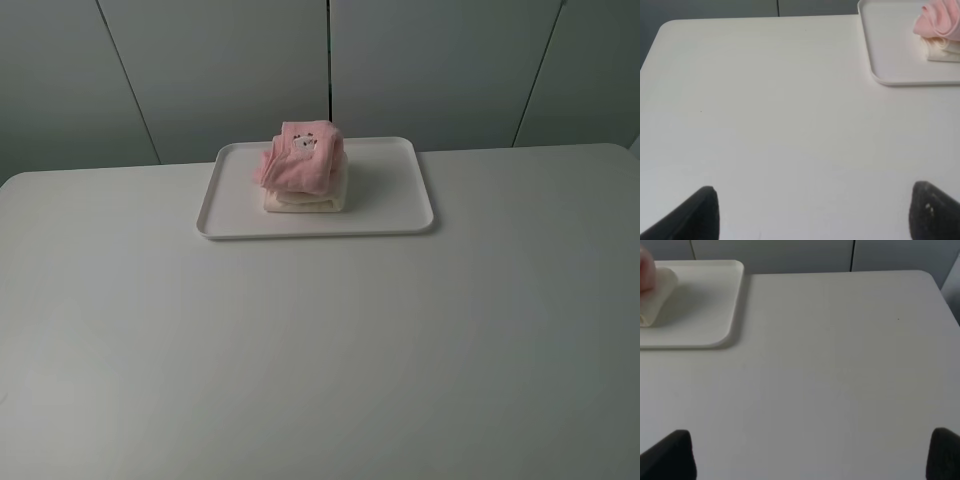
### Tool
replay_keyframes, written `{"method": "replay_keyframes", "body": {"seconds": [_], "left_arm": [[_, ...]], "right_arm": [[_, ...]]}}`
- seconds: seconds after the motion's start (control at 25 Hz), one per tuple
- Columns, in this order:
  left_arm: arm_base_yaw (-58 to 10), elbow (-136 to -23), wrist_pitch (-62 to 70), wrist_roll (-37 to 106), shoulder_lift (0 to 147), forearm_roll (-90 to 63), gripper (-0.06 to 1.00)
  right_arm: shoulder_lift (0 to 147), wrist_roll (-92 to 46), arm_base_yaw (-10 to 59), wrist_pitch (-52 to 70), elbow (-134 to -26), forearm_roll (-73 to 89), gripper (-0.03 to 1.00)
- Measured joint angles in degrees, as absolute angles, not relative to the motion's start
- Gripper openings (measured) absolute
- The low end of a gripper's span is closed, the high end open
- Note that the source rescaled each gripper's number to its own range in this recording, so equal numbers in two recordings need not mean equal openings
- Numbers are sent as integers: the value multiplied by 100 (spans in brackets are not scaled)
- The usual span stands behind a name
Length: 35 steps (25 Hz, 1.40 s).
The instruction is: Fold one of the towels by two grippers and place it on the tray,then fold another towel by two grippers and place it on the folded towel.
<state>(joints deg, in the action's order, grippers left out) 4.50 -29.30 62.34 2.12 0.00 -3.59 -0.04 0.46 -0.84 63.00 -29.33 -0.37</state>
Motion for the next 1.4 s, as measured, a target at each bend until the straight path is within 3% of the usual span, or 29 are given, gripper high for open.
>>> {"method": "replay_keyframes", "body": {"seconds": [0.4,1.4], "left_arm": [[450,-2930,6234,212,0,-359,98],[450,-2930,6234,212,0,-359,98]], "right_arm": [[-4,0,-507,6300,-2933,-37,100],[-4,-32,-536,6288,-2933,-37,100]]}}
